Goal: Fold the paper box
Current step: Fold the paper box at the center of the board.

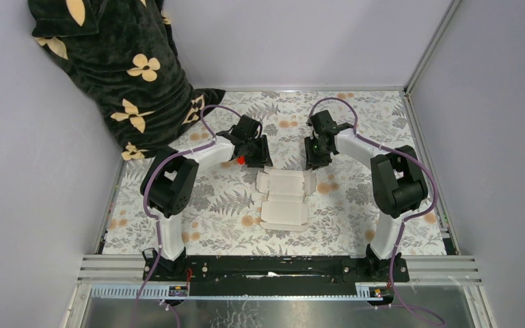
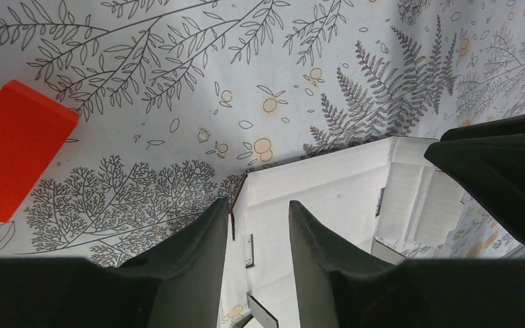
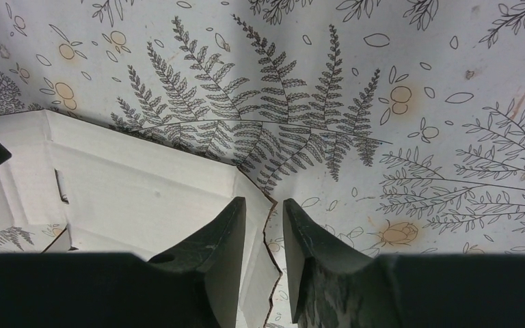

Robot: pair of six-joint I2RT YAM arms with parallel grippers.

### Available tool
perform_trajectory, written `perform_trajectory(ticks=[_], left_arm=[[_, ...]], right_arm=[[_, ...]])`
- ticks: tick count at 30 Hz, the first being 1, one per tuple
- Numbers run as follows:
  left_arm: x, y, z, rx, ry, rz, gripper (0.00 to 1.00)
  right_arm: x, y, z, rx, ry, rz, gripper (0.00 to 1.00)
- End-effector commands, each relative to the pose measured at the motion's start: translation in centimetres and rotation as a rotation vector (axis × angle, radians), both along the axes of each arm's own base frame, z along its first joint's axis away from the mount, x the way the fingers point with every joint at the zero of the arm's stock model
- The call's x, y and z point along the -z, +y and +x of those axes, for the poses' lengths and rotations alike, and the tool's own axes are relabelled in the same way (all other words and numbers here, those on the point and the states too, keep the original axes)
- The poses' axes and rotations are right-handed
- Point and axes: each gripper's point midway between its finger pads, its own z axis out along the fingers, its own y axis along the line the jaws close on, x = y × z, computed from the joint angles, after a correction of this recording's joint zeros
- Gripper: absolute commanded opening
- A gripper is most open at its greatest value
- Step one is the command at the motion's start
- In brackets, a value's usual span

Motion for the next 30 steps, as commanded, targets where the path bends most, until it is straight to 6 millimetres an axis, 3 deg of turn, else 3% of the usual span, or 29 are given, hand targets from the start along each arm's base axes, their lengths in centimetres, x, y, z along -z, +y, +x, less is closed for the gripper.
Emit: perform_trajectory(ticks=[1,12,30], left_arm=[[-1.6,-0.6,0.5,0.004,-0.033,-0.022,0.44],[-2.0,-1.8,0.5,0.019,-0.038,-0.034,0.44],[-0.7,-3.2,-0.3,0.04,-0.02,-0.031,0.44]], right_arm=[[-0.3,-0.2,-0.3,0.01,0.007,0.005,0.33],[-0.5,0.5,0.1,0.002,0.012,0.033,0.23],[-0.7,0.9,0.1,-0.003,0.014,0.053,0.2]])
